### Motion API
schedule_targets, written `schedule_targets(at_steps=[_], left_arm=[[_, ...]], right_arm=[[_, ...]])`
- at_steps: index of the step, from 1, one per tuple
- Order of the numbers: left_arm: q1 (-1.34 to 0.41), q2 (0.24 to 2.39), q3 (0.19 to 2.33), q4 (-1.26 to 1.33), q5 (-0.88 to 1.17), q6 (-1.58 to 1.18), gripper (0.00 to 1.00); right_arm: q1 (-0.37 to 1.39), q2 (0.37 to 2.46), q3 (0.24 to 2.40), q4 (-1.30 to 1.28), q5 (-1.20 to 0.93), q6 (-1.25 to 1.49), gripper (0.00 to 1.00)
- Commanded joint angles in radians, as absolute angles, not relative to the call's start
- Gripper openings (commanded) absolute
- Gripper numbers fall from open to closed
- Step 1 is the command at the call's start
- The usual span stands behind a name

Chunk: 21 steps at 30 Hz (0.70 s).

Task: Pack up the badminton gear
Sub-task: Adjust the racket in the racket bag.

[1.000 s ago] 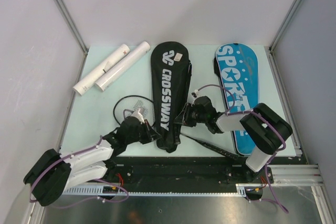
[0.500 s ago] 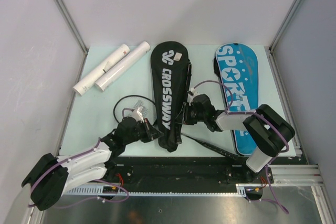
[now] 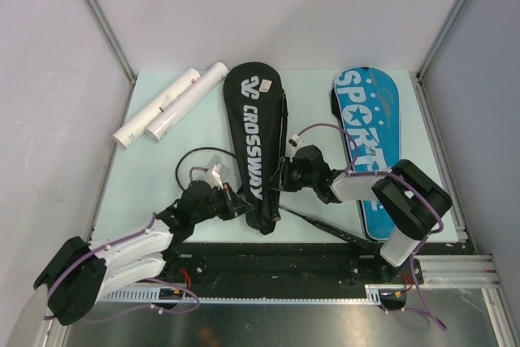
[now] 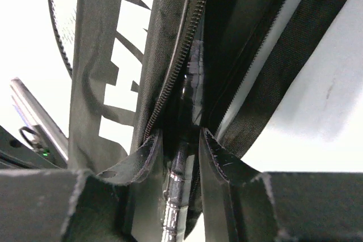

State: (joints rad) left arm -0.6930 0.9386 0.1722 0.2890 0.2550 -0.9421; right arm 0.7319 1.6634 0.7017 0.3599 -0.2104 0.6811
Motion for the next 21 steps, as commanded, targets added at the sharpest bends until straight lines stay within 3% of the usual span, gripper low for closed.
schedule_targets(at_steps=[1,4,8,14,15,17,18,21], left_arm=[[-0.718,0.977,0.160,0.302,0.407,-0.959,0.00],[-0.729,1.038,0.164,0.319,0.385,-0.960,0.00],[-0.759,1.109,0.193,0.351,0.393,-0.943,0.00],[-0.765,1.132,0.207,0.345,0.390,-0.920,0.02],[-0.765,1.123,0.210,0.335,0.387,-0.907,0.13],[-0.765,1.067,0.222,0.305,0.374,-0.888,0.25],[-0.765,1.037,0.232,0.282,0.362,-0.865,0.38],[-0.765,0.915,0.303,0.122,0.283,-0.790,0.48]], right_arm=[[0.660,1.716,0.782,0.862,-0.104,0.958,0.00],[0.658,1.761,0.726,1.084,-0.123,1.190,0.00],[0.661,1.782,0.689,1.193,-0.052,1.212,0.00],[0.597,1.727,0.673,0.996,-0.097,1.002,0.00],[0.583,1.724,0.669,0.935,-0.110,0.985,0.00],[0.577,1.726,0.637,0.952,-0.150,0.962,0.00],[0.583,1.720,0.627,0.954,-0.156,0.953,0.00],[0.598,1.700,0.601,0.922,-0.137,0.913,0.00]])
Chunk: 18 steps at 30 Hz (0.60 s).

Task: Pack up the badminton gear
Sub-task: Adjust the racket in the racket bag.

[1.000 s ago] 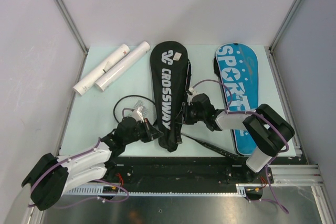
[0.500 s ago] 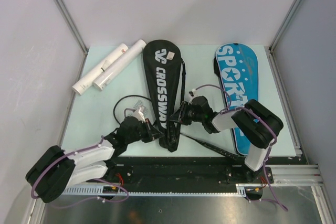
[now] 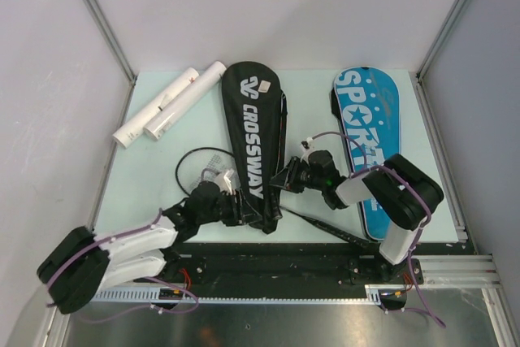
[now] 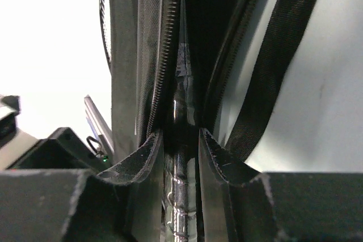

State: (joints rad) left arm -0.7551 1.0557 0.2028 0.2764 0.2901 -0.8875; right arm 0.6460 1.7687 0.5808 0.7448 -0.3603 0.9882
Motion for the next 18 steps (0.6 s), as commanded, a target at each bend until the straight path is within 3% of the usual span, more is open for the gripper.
schedule_targets(at_steps=[1,4,6,8,10,13,15,18], left_arm=[[-0.765,0.884,0.349,0.086,0.255,-0.772,0.50],[-0.764,0.839,0.423,0.032,0.184,-0.735,0.52],[-0.764,0.882,0.466,0.029,0.137,-0.736,0.42],[-0.764,1.015,0.563,0.008,0.121,-0.738,0.40],[-0.765,1.148,0.654,-0.023,0.138,-0.742,0.48],[-0.765,1.213,0.736,-0.069,0.094,-0.761,0.54],[-0.765,1.232,0.764,-0.083,0.039,-0.753,0.64],[-0.761,1.383,0.907,-0.153,-0.070,-0.703,0.65]], right_arm=[[0.598,1.692,0.597,0.922,-0.138,0.908,0.00],[0.595,1.671,0.586,0.916,-0.137,0.888,0.00],[0.595,1.660,0.586,0.902,-0.132,0.881,0.00],[0.594,1.651,0.586,0.900,-0.129,0.882,0.00],[0.589,1.646,0.586,0.900,-0.127,0.887,0.00],[0.584,1.641,0.586,0.902,-0.127,0.885,0.00],[0.577,1.641,0.586,0.911,-0.127,0.888,0.00],[0.571,1.652,0.586,0.936,-0.130,0.902,0.00]])
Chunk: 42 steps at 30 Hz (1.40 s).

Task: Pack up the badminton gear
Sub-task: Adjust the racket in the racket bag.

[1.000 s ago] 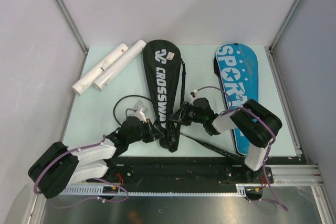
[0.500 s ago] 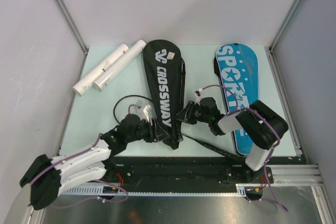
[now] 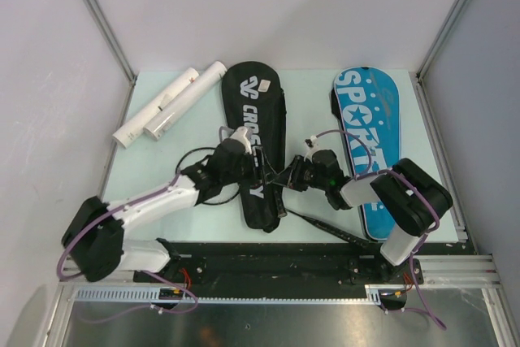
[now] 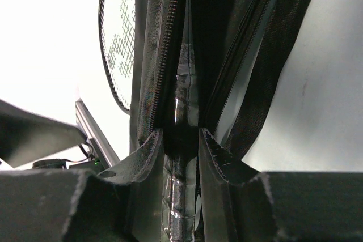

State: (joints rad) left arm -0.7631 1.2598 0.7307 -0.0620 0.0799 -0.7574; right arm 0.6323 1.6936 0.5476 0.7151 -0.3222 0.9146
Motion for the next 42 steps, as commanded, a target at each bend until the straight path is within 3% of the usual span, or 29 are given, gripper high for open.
schedule_targets(at_steps=[1,9,16,19,20,22,23,24,32,42], left_arm=[[-0.758,1.425,0.949,-0.213,-0.078,-0.695,0.65],[-0.808,1.748,1.280,-0.442,-0.310,-0.558,0.69],[-0.802,1.873,1.384,-0.502,-0.342,-0.496,0.66],[-0.787,1.899,1.397,-0.520,-0.318,-0.488,0.50],[-0.781,1.895,1.391,-0.519,-0.308,-0.491,0.34],[-0.766,1.867,1.378,-0.517,-0.269,-0.492,0.18],[-0.764,1.840,1.373,-0.517,-0.244,-0.483,0.06],[-0.764,1.821,1.368,-0.517,-0.218,-0.483,0.01],[-0.735,1.629,1.214,-0.364,0.269,-0.520,0.00],[-0.718,1.574,1.049,-0.063,0.544,-0.644,0.00]], right_arm=[[0.569,1.652,0.586,0.942,-0.135,0.908,0.00],[0.571,1.643,0.586,0.945,-0.118,0.913,0.00],[0.574,1.644,0.586,0.940,-0.117,0.922,0.00],[0.575,1.628,0.586,0.908,-0.104,0.910,0.00],[0.577,1.617,0.586,0.897,-0.098,0.908,0.00],[0.577,1.605,0.586,0.875,-0.081,0.902,0.00],[0.580,1.594,0.586,0.868,-0.071,0.900,0.00],[0.581,1.591,0.586,0.862,-0.052,0.900,0.00],[0.566,1.554,0.586,0.858,0.041,0.917,0.00],[0.617,1.578,0.666,0.808,0.020,0.918,0.00]])
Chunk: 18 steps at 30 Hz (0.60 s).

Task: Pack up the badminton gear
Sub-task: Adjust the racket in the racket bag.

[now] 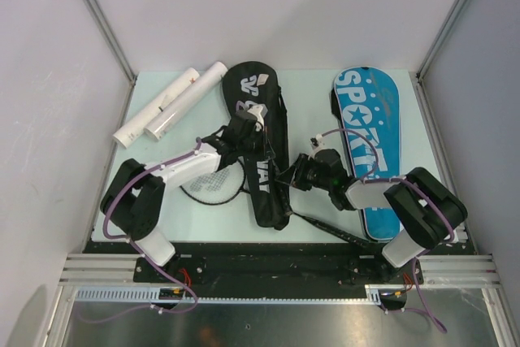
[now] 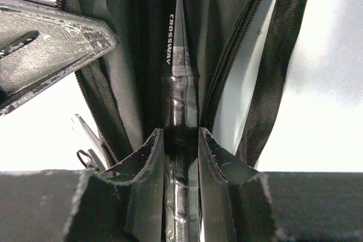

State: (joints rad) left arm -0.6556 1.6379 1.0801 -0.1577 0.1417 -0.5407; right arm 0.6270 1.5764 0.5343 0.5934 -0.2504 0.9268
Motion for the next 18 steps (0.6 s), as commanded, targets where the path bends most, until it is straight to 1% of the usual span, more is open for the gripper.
schedule_targets(at_steps=[1,2,4,5,7,8,10,11,13,14,17,18], left_arm=[[-0.718,1.569,1.049,-0.052,0.555,-0.649,0.01],[-0.718,1.563,1.049,-0.046,0.555,-0.649,0.00],[-0.715,1.560,1.042,-0.044,0.545,-0.644,0.00],[-0.712,1.556,1.029,-0.044,0.543,-0.644,0.00],[-0.703,1.555,1.016,-0.044,0.541,-0.638,0.00],[-0.700,1.555,1.003,-0.046,0.543,-0.635,0.00],[-0.693,1.554,0.993,-0.044,0.543,-0.632,0.00],[-0.692,1.555,0.988,-0.044,0.545,-0.629,0.00],[-0.692,1.552,0.983,-0.044,0.545,-0.627,0.00],[-0.692,1.548,0.982,-0.044,0.538,-0.627,0.00],[-0.692,1.540,0.982,-0.044,0.548,-0.629,0.00],[-0.692,1.537,0.982,-0.044,0.546,-0.629,0.00]], right_arm=[[0.636,1.594,0.689,0.804,0.020,0.898,0.00],[0.646,1.644,0.698,0.802,0.011,0.864,0.00],[0.631,1.698,0.721,0.819,-0.108,0.806,0.02],[0.605,1.732,0.719,0.818,-0.212,0.801,0.08],[0.577,1.764,0.718,0.857,-0.370,0.751,0.17],[0.551,1.784,0.718,0.868,-0.512,0.743,0.25],[0.531,1.798,0.716,0.897,-0.642,0.729,0.34],[0.519,1.801,0.719,0.902,-0.726,0.716,0.43],[0.509,1.813,0.719,0.929,-0.796,0.700,0.48],[0.505,1.819,0.727,0.939,-0.830,0.687,0.56],[0.499,1.858,0.762,0.928,-0.851,0.672,0.62],[0.500,1.879,0.776,0.952,-0.851,0.673,0.62]])
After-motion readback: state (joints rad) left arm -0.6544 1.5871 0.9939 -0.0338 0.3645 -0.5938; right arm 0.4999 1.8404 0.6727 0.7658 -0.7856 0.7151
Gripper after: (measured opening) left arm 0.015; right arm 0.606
